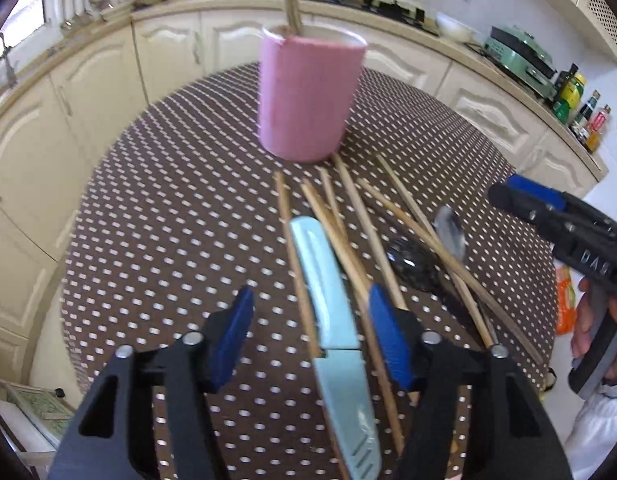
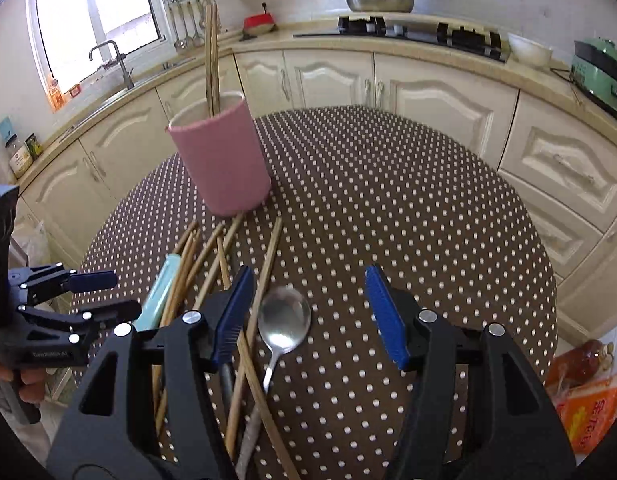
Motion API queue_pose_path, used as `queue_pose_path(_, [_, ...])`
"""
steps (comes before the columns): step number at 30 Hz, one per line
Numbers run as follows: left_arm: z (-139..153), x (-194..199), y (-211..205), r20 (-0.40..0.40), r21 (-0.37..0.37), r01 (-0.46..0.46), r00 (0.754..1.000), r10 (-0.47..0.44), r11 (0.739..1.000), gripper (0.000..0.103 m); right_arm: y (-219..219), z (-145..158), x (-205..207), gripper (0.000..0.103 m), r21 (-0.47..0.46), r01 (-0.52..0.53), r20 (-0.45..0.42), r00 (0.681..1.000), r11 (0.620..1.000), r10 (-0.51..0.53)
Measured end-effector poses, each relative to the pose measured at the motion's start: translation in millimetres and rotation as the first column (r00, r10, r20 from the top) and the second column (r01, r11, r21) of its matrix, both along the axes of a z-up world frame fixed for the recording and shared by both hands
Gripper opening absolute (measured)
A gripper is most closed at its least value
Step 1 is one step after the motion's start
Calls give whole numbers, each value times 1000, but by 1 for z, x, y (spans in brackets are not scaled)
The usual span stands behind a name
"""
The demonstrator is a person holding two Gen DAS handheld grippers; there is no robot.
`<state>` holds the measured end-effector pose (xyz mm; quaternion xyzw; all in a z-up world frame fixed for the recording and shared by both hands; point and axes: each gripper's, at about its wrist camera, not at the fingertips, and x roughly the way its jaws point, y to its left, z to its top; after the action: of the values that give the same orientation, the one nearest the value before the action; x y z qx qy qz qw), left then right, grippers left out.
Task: Organize utensils
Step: 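Lower both grippers back toward the utensils on the table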
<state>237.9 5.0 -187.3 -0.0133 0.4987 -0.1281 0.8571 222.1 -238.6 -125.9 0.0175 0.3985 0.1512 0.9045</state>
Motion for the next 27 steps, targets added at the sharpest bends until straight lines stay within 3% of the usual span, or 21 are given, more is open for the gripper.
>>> queue_pose_path(5, [-9,12,-3,-58,-23,-24,998,22,999,33,-7,-10,-7,58,13,-2,-33,999,1000,3])
queue_pose_path(7, [-11,14,-5,-73,-26,-29,997,27,999,30,-7,-13,-10,58,12,-5,-38,999,1000,5])
queue_pose_path(12, [-16,22,-13,-95,-8,-28,995,28,1000,30,-9,-14,-5,58,23,-18,-50,999,1000,19])
queue_pose_path(15, [-16,25,-22,-94,21,-17,995,19,1000,27,-10,-13,-5,58,27,-27,-54,998,999,28])
queue_pose_path(17, [-16,28,-28,-97,32,-14,995,17,999,20,-10,-12,-5,58,26,-29,-56,998,999,31])
queue_pose_path(23, [-20,39,-44,-101,62,-9,995,16,998,17,-3,-10,-6,58,-11,-72,-77,995,997,71])
queue_pose_path(27, [-16,38,-38,-108,-10,-19,994,18,1000,13,10,-8,-11,58,-84,-137,-89,988,987,130])
